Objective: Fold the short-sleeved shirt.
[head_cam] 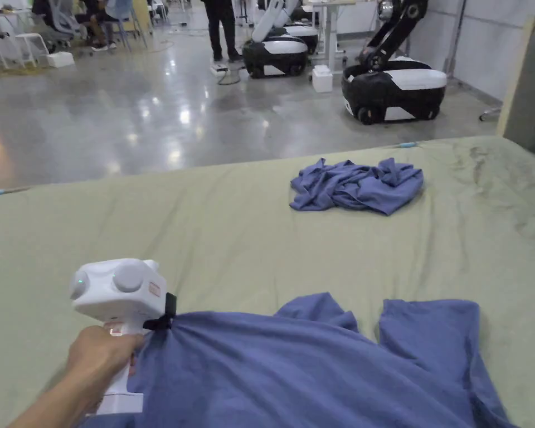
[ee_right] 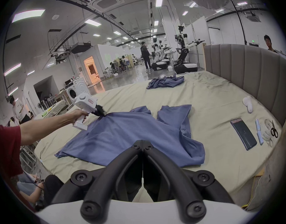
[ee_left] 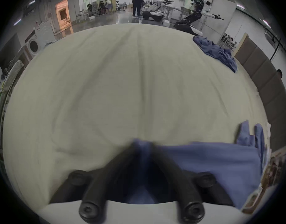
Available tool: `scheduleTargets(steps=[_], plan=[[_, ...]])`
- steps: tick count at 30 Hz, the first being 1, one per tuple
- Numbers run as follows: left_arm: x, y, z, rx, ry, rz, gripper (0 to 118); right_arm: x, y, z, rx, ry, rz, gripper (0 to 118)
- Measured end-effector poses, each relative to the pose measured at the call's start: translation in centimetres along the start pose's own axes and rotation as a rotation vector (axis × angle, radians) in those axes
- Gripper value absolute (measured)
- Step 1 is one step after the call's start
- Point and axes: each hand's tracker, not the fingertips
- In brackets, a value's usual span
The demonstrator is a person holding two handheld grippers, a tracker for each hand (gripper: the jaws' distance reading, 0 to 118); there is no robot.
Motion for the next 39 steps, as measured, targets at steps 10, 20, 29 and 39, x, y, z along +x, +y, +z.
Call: scheduleTargets(steps=[10,20,29,39], plan=[[0.1,-2.5,5.3,0.045,-0.067,-0.039,3,8.3,4.5,-12.1,-0.240,-0.176,-0.078,89],[0.0,-4.8,9.5,0.062,-0.097,-0.045,3,12.1,2.5,-25.6,-0.541,-0.301,-0.068,13],[-1.4,-4.1,13.9,0.167,-0.151,-0.016,3,11.5,7.2,-19.6,-0.382,-0.120,-0.185,7],[-3.2,-3.4,26.3,0.356,-0.147,-0.004,3,4.5,16.3,-11.8,-0.166,0.042,-0.065,7]])
